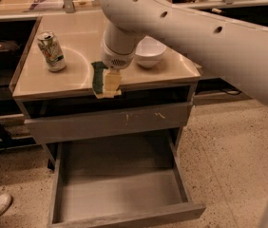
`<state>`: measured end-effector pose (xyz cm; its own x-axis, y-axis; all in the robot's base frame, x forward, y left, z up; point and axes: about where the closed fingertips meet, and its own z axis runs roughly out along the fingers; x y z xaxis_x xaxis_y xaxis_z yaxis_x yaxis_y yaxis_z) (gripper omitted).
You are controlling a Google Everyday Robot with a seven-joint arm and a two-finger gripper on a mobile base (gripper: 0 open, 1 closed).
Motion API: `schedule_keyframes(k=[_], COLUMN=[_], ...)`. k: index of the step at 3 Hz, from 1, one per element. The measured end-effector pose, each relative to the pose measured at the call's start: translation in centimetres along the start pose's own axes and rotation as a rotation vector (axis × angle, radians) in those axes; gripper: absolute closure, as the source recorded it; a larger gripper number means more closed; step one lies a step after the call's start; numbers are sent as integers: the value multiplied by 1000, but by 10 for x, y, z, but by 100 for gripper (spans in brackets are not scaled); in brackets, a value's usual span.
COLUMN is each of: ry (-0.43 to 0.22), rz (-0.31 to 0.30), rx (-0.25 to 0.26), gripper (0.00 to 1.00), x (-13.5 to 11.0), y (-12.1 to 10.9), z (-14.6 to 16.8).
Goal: Pick sponge from middle drawer and place on counter
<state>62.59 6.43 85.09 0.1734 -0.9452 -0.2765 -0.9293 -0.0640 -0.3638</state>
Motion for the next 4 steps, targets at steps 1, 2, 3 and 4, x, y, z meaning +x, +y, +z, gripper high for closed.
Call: schedule_keyframes(k=[1,2,3,4], ry=[-9,-16,-17,-23], rz=[-16,-34,-47,-45], rx=[6,22,23,16], gripper=[100,100,100,100], x=[1,5,6,8], y=[-26,-52,-74,-91], z=[7,15,23,38])
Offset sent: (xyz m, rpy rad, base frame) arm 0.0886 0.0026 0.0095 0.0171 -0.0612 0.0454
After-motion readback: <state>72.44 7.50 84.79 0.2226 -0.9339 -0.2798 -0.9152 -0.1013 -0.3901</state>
